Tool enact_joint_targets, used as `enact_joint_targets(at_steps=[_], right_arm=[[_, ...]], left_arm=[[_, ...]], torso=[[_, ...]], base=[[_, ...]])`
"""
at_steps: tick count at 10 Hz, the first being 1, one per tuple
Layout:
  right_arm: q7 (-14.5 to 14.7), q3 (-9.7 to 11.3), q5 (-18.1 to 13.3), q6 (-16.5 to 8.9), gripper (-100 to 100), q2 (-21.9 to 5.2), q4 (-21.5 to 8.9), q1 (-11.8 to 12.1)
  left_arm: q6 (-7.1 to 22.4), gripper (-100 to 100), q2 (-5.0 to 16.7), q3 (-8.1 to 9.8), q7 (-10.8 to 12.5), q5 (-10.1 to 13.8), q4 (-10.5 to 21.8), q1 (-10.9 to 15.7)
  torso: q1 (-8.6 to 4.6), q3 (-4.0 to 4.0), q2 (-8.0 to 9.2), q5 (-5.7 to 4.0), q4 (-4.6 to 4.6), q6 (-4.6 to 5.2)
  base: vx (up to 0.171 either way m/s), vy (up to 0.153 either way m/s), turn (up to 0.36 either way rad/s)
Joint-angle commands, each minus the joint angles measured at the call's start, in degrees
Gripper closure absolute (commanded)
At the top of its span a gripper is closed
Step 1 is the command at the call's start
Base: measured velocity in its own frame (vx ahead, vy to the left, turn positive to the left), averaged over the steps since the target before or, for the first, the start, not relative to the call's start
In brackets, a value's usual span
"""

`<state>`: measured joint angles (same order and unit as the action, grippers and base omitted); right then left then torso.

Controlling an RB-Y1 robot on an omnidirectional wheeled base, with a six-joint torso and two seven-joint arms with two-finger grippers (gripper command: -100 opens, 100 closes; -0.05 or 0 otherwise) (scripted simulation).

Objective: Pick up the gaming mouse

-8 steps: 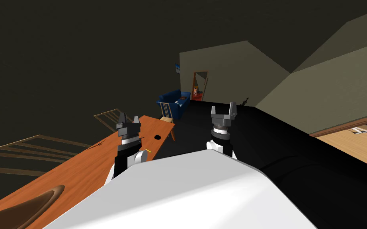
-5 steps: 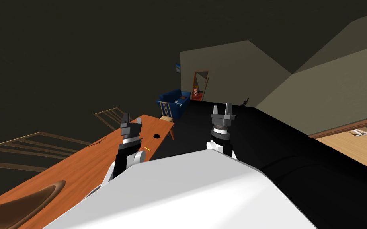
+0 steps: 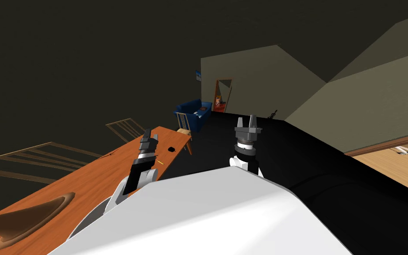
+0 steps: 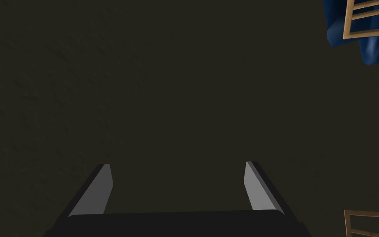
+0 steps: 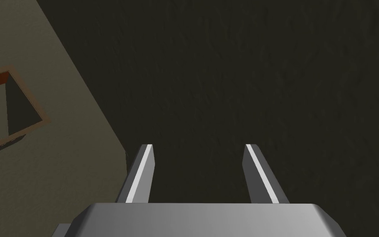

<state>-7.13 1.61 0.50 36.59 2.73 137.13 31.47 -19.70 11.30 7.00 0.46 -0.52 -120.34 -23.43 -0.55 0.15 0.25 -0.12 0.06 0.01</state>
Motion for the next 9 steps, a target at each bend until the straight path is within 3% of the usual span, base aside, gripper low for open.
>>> enact_joint_targets(at_steps=[1, 2, 3, 5, 8, 9], right_arm=[[0.0, 0.0, 0.0, 0.0, 0, 0.0, 0.0, 0.0], [0.0, 0.0, 0.0, 0.0, 0, 0.0, 0.0, 0.0], [0.0, 0.0, 0.0, 0.0, 0, 0.0, 0.0, 0.0], [0.0, 0.0, 0.0, 0.0, 0, 0.0, 0.0, 0.0], [0.0, 0.0, 0.0, 0.0, 0, 0.0, 0.0, 0.0], [0.0, 0.0, 0.0, 0.0, 0, 0.0, 0.0, 0.0]], left_arm=[[2.0, -100, 2.2, 0.74, -1.5, -0.4, 2.9, 1.3], [3.4, -100, 3.6, 1.23, -2.3, -0.5, 4.9, 2.1], [3.4, -100, 3.6, 1.23, -2.3, -0.5, 5.6, 2.1], [6.6, -100, 6.3, 2.12, -4.1, -0.7, 9.1, 3.8], [8.3, -100, 7.6, 2.5, -5.0, -0.7, 12.4, 4.8], [10.2, -100, 8.9, 2.84, -5.9, -0.7, 14.3, 5.8]], torso=[[0.0, 0.0, 0.0, 0.0, 0.0, 0.0], [0.04, 0.0, -0.01, 0.01, 0.0, 0.0], [0.07, -0.01, -0.01, 0.01, 0.0, 0.0], [0.24, -0.07, -0.12, 0.05, -0.02, 0.0], [0.27, -0.07, -0.13, 0.05, -0.03, 0.0], [0.35, -0.09, -0.17, 0.07, -0.03, 0.0]], base=[[-0.071, -0.136, 0.036], [-0.069, -0.125, 0.027], [-0.043, -0.088, 0.007], [-0.04, -0.098, 0.013], [-0.035, -0.07, 0.006], [-0.018, -0.063, -0.003]])
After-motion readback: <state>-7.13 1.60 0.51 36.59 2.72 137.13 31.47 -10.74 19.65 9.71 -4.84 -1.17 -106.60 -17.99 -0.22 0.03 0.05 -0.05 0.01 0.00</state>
